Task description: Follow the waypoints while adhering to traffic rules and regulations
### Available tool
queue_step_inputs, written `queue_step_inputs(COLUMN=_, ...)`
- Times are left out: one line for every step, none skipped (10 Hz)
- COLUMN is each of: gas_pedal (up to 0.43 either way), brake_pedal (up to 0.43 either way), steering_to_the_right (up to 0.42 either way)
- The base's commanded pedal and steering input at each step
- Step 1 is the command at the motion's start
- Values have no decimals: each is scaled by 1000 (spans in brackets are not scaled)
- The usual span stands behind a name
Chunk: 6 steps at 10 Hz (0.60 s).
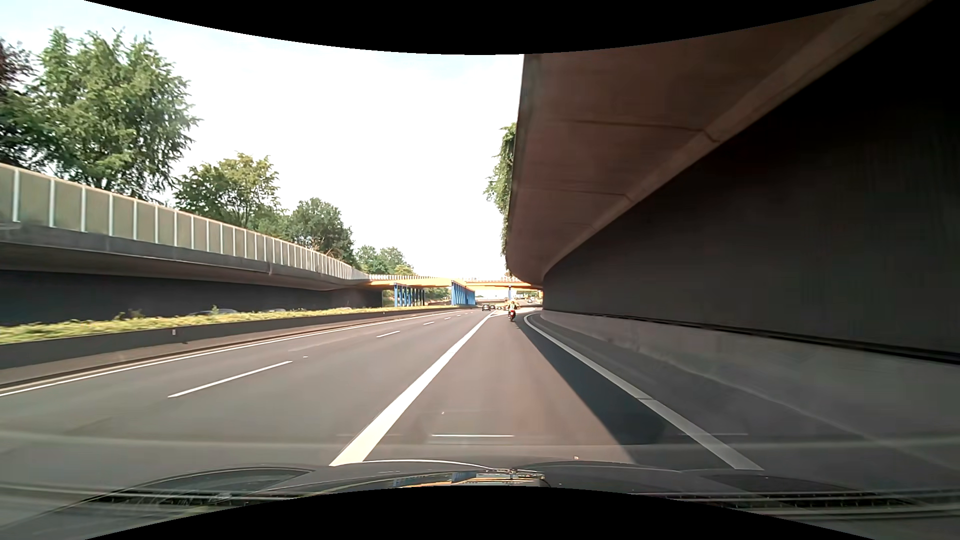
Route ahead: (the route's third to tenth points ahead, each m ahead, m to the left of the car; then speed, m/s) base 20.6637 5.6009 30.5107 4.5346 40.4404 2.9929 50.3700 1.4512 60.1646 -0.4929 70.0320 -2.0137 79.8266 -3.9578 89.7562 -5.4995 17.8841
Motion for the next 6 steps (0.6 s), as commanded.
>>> queue_step_inputs(gas_pedal=0, brake_pedal=67, steering_to_the_right=1)
queue_step_inputs(gas_pedal=0, brake_pedal=73, steering_to_the_right=2)
queue_step_inputs(gas_pedal=0, brake_pedal=73, steering_to_the_right=3)
queue_step_inputs(gas_pedal=0, brake_pedal=67, steering_to_the_right=4)
queue_step_inputs(gas_pedal=0, brake_pedal=73, steering_to_the_right=5)
queue_step_inputs(gas_pedal=0, brake_pedal=91, steering_to_the_right=5)
